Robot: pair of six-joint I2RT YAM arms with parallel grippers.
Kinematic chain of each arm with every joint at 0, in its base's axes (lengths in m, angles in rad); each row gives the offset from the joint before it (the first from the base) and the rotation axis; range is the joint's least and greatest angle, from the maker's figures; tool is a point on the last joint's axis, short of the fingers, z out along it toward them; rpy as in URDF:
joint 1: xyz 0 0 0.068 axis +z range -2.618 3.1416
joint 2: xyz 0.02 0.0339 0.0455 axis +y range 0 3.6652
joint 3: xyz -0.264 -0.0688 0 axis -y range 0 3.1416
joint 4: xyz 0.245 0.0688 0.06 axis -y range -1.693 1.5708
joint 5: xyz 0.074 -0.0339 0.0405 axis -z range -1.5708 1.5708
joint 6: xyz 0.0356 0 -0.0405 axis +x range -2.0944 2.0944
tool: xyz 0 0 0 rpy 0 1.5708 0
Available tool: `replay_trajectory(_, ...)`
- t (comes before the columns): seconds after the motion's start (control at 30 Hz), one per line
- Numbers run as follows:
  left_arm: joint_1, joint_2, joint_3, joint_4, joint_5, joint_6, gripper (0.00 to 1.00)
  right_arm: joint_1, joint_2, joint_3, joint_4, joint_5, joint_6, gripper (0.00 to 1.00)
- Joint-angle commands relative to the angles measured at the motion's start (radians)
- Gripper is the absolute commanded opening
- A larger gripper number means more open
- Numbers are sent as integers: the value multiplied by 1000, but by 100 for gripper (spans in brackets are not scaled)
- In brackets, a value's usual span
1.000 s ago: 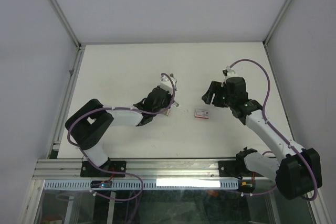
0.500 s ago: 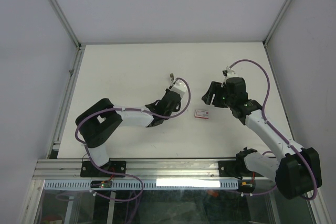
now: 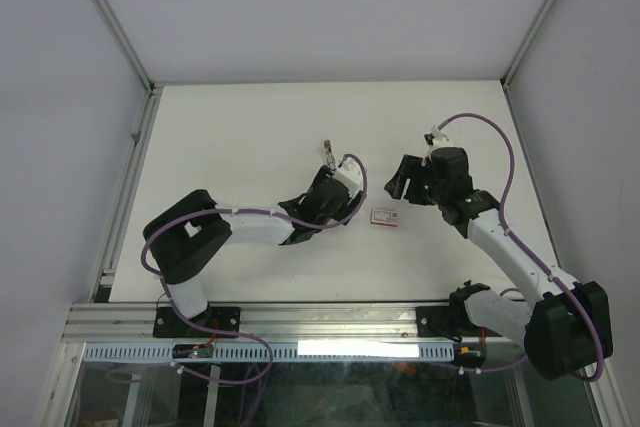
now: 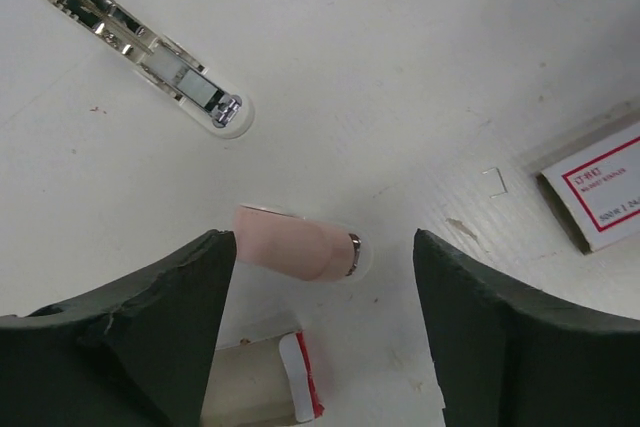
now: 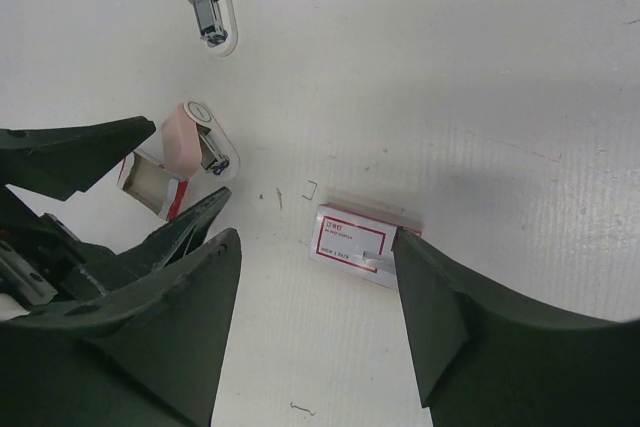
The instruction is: Load the staples into the stapler
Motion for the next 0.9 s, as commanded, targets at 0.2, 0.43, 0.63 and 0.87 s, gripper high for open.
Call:
replay_trajectory(0.2, 34, -300, -68, -58, 212, -142, 92, 35, 15, 30, 144, -88, -110, 69)
replay_trajectory(0.43, 299, -510, -185, -178, 429, -478, 93, 259, 178, 120, 204, 32, -278, 73)
replay_trajectory(0.63, 451, -626, -269, -197, 561, -596, 95, 389, 394, 230, 216, 128, -349, 74)
replay_trajectory(0.87, 507, -657, -275, -215, 620, -625, 96, 427, 542, 291, 250, 161, -372, 72)
